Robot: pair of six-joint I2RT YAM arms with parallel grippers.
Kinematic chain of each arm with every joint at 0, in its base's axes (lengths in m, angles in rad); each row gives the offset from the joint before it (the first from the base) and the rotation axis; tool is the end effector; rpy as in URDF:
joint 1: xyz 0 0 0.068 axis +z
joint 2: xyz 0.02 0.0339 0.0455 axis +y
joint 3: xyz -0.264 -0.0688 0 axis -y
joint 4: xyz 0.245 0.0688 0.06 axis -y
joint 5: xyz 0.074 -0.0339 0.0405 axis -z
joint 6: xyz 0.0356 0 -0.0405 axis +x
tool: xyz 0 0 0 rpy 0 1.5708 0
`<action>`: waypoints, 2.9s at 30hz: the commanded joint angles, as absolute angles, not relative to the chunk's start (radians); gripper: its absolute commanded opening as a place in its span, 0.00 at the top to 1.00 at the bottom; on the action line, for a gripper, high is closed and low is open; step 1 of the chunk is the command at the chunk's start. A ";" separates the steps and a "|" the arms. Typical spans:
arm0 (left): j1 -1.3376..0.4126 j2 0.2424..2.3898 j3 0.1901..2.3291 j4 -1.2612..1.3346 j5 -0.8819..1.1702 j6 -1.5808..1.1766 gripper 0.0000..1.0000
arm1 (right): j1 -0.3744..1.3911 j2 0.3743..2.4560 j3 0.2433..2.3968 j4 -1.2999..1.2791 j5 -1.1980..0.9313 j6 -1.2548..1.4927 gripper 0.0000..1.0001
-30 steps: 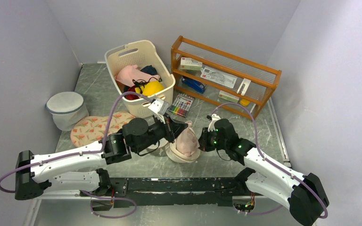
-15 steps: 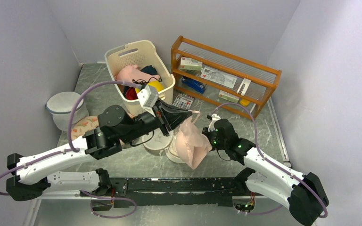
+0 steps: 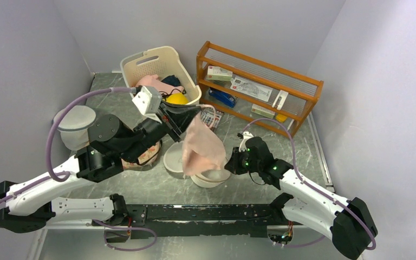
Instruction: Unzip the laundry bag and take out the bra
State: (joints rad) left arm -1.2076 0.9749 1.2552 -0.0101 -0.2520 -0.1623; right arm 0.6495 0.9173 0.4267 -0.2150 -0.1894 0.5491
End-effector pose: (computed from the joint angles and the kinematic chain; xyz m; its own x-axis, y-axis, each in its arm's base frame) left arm 0.0776 -0.1793 0.4864 -0.0389 -0.3381 -0.9403 0.8244 0.5209 -0.2214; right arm 0.1447 0.1183 0.1899 -0.8101 0.0284 -0.5856 -0.3345 0.7979 0.5014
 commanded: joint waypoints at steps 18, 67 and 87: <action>-0.839 1.266 1.690 -0.035 -0.446 0.021 0.93 | 0.653 0.896 0.485 -0.246 -0.163 0.540 0.91; -0.110 1.404 1.200 -0.159 0.278 -0.517 0.22 | 0.654 0.893 0.529 -0.272 -0.143 0.507 0.90; -0.838 1.141 0.711 0.009 0.208 -0.659 0.52 | 0.657 0.853 0.495 -0.205 -0.252 0.475 0.89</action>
State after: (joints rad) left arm -0.7330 1.0687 0.7517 -0.0761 0.2955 -0.6044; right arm 0.6502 0.8703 0.4961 -0.2451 -0.2020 0.5018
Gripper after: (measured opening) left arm 0.537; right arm 0.106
